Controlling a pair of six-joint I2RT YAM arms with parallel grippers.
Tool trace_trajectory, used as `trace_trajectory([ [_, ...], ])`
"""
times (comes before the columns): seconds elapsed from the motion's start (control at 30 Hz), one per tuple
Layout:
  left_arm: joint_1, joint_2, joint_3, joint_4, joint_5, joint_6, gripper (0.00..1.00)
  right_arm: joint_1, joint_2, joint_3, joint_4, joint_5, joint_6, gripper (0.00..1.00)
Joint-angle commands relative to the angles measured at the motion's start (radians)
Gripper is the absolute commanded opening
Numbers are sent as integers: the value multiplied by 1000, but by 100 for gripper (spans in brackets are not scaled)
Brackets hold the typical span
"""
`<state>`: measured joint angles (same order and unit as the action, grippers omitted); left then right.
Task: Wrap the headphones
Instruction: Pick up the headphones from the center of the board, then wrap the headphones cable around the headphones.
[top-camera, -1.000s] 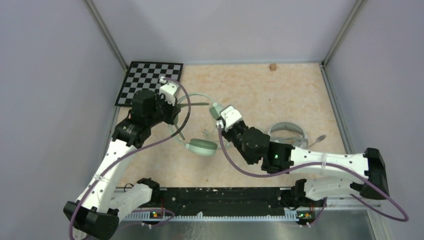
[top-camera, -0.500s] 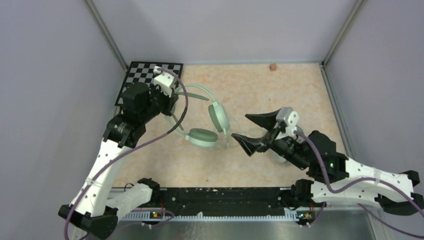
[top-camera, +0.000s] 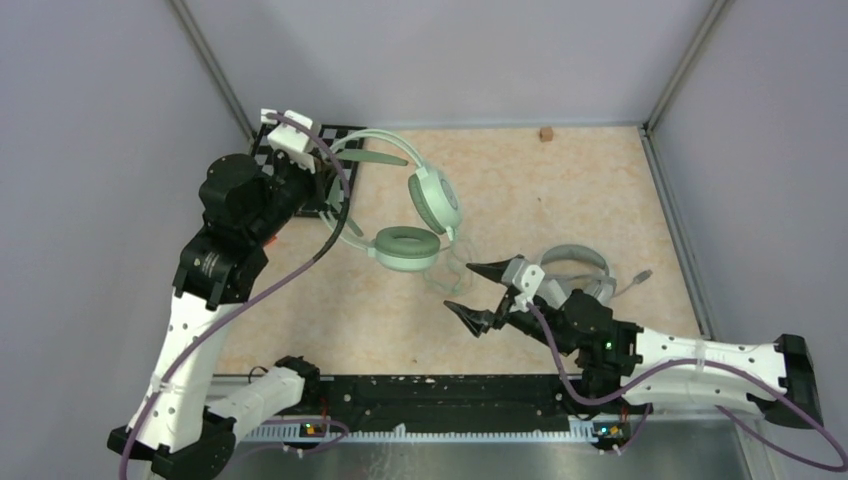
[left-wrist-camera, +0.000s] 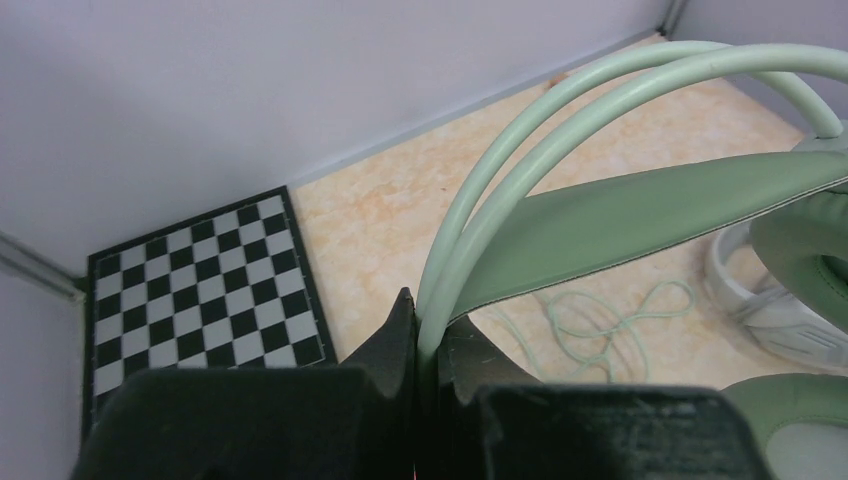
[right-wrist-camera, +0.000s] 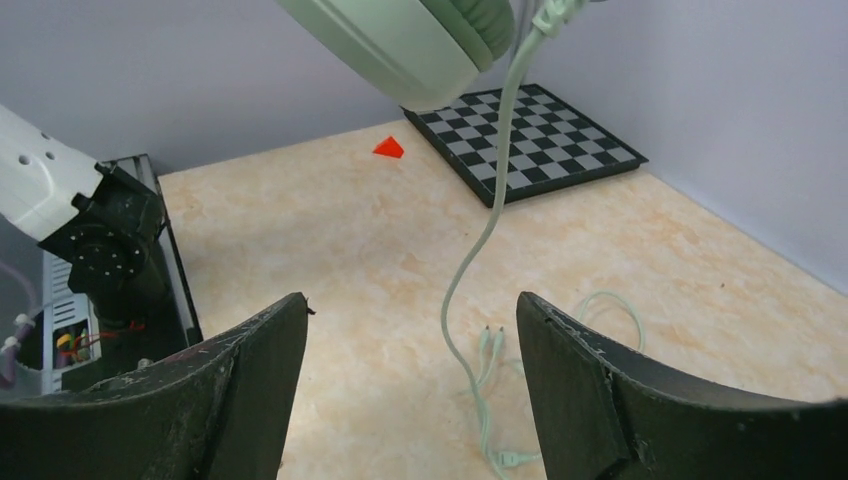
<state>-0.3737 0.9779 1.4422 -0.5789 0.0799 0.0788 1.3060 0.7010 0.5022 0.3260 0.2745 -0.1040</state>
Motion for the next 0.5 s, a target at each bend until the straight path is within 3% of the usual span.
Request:
trace_trajectory([
  [0.0, 1, -49, 40, 81, 167, -118, 0, -5, 14, -21, 225, -39, -85, 75],
  [0.27, 1, -91, 29, 81, 227, -172, 0, -6, 54, -38, 326, -153, -131, 77],
  [0.47, 1, -96, 35, 100, 348, -236, 0, -6, 170, -67, 467, -87, -205, 76],
])
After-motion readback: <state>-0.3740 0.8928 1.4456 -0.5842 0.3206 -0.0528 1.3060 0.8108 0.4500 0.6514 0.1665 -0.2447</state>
